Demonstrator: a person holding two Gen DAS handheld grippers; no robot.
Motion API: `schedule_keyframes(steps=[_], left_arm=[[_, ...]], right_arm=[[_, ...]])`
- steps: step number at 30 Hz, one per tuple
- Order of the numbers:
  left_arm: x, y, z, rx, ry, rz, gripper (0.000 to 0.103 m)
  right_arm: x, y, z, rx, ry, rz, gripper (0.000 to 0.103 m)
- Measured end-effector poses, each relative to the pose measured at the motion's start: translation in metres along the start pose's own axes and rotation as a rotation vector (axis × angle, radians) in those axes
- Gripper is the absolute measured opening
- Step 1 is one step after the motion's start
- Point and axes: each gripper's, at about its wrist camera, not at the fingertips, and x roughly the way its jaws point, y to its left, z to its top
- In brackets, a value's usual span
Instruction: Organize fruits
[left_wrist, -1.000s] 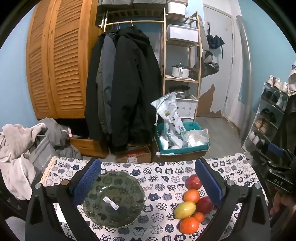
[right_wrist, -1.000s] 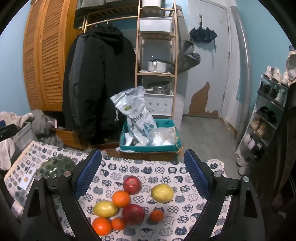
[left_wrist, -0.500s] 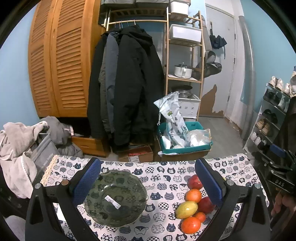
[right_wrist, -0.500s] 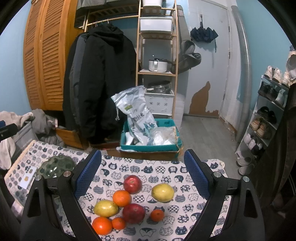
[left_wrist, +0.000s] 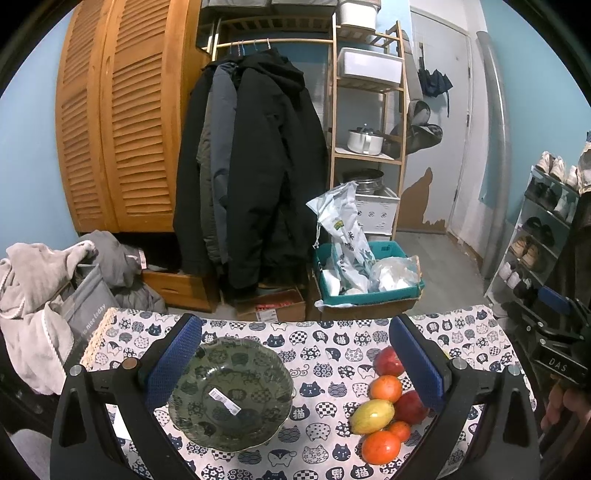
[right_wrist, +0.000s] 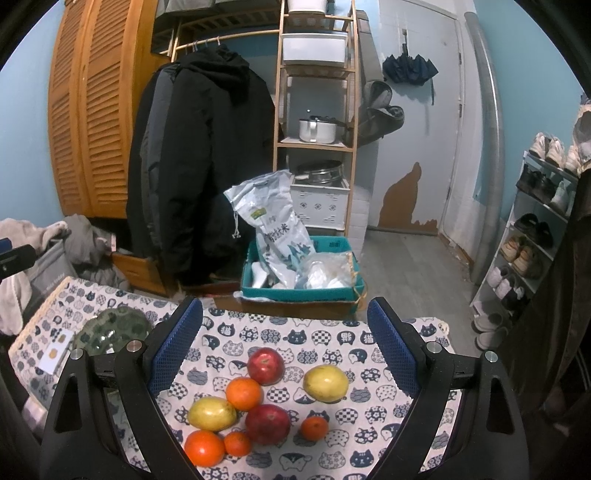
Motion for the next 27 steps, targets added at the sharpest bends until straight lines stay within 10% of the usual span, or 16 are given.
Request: schedule_keyframes(steps=[27], left_arm=[[-0.0037, -0.0086, -0.0013, 0.000, 0.005, -0.008, 0.102]], right_arm=[[-0.0012, 0.0013, 0.0007, -0.003, 0.002, -0.001, 0.089]])
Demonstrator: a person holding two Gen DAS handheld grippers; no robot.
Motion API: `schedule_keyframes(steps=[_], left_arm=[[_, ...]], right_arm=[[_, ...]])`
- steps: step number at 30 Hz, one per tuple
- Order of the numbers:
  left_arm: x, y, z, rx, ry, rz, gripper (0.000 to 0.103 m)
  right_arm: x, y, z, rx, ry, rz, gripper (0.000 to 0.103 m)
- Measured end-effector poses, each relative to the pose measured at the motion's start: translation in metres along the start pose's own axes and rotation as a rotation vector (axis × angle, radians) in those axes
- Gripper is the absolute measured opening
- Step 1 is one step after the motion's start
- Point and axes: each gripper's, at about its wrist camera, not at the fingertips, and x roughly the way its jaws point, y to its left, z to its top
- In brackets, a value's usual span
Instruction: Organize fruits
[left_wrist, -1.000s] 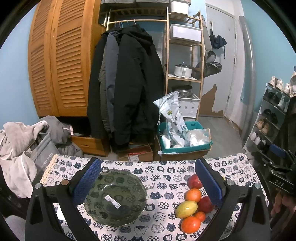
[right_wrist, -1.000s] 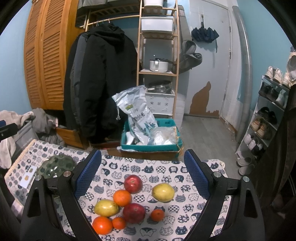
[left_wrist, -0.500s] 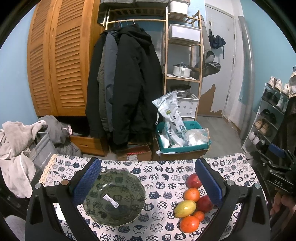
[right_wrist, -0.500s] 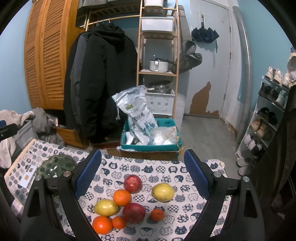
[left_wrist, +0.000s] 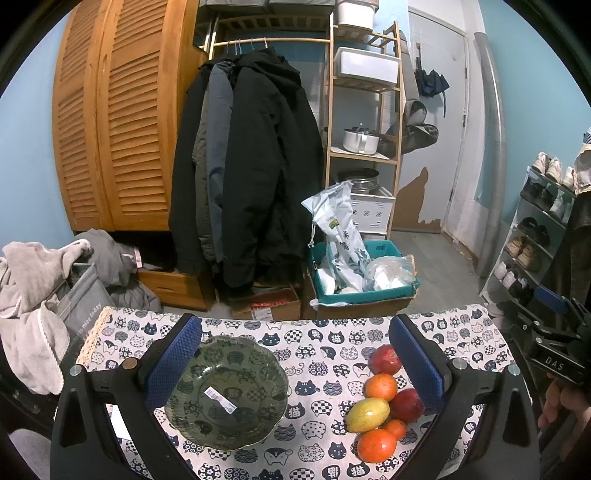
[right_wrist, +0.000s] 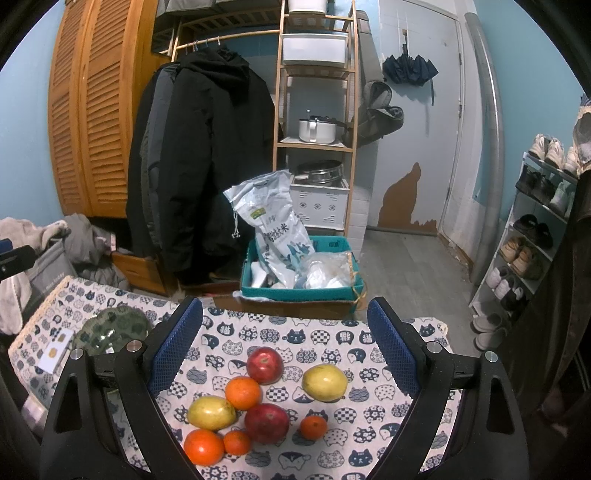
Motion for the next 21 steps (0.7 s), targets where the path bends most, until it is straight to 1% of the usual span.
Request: schedule_keyframes(steps=[21], left_arm=[[0.0000, -0.0012, 0.0002, 0.001, 0.000, -0.003, 0.102]], right_arm=[[-0.0019, 0.0012, 0.0009, -0.002, -0.001, -0.001, 0.089]])
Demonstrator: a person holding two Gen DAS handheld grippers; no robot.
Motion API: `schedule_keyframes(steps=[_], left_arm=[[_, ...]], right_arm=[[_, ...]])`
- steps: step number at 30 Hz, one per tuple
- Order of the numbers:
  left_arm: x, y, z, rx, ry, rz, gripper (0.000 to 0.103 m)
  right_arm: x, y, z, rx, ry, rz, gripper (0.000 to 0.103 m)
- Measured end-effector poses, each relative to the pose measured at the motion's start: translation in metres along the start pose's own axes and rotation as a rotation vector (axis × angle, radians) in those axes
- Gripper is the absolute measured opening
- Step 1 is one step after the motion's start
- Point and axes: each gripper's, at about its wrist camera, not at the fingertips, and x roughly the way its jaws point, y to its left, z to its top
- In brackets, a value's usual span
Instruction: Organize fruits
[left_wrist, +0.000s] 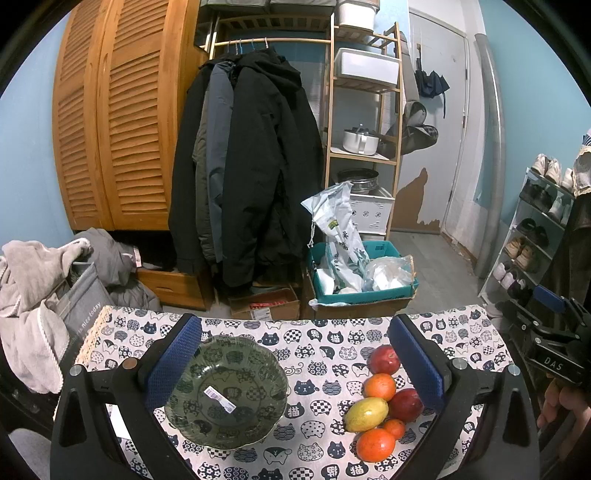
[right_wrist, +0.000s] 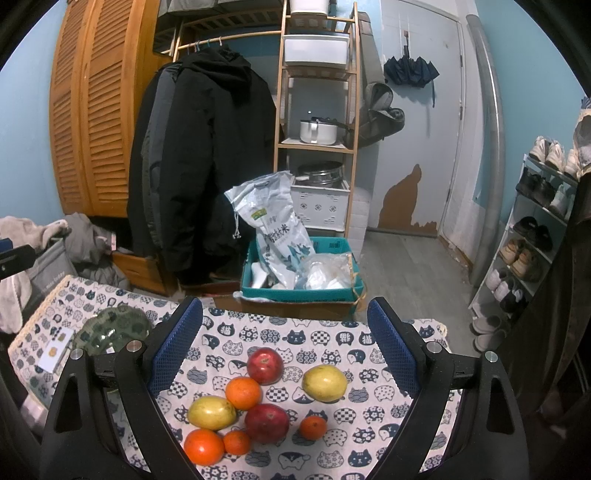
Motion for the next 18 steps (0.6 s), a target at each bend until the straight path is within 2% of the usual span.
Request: schedule_keyframes(steps=[18], left_arm=[[-0.0002, 0.0012, -0.0001, -0.001, 0.001, -0.001, 0.102]], right_arm=[[-0.0009, 0.0006, 0.0003, -0.002, 0.000, -0.001, 0.089]])
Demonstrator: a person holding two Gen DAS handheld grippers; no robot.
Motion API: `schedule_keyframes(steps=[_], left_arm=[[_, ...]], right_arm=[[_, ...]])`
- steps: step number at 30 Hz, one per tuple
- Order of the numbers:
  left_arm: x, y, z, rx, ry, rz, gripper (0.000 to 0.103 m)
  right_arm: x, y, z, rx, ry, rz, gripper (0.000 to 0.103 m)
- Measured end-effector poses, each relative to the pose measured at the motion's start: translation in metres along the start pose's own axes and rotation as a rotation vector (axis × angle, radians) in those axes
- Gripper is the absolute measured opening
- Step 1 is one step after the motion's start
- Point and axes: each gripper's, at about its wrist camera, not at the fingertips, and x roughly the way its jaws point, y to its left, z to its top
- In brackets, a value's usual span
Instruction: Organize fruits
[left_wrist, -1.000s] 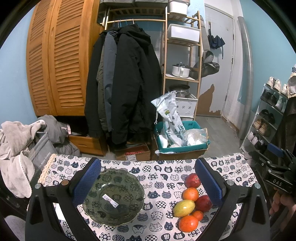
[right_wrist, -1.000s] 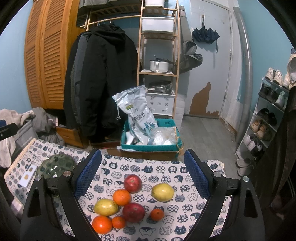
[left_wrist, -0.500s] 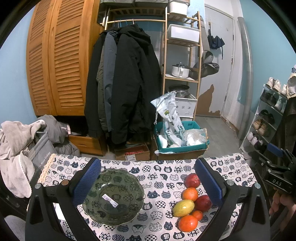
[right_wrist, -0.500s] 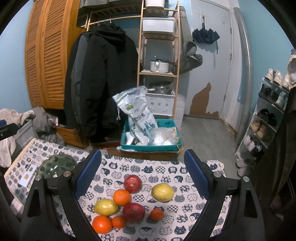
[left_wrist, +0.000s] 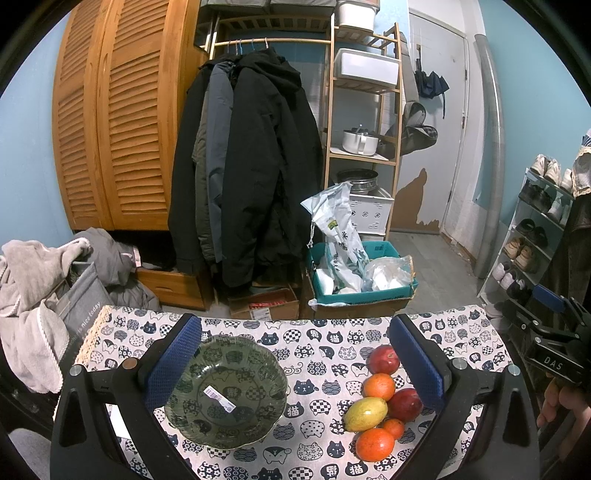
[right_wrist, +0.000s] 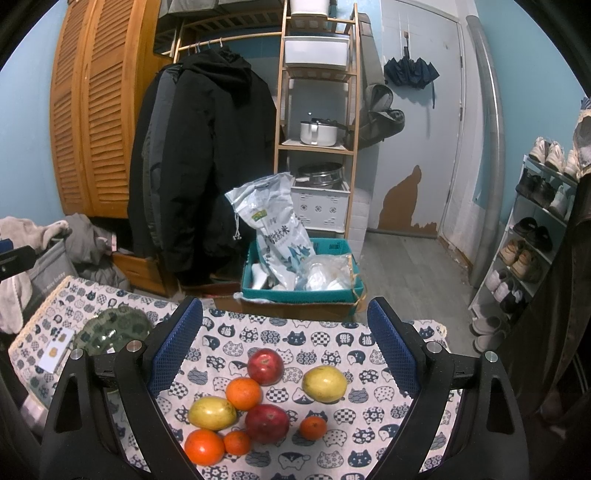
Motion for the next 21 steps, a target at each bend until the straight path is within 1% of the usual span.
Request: schedule_keyframes(steps=[13, 14, 21], left_arm=[[-0.0008, -0.0013, 0.0001, 0.000, 0.001, 0.000, 0.102], [0.0000, 0.0005, 0.0001, 0.000, 0.000, 0.000, 0.102], [-0.0006, -0.0041, -0.0017, 0.007, 0.010, 0.000, 0.102]], right_arm=[[0.0007, -0.0041, 0.0027, -0.001, 0.001, -0.002, 0.089], [-0.0011, 0.0008, -0.0001, -0.001, 0.001, -0.002, 0.089], [0.0009, -0.0010, -0.0027, -0.002, 0.004, -0.004, 0.089]])
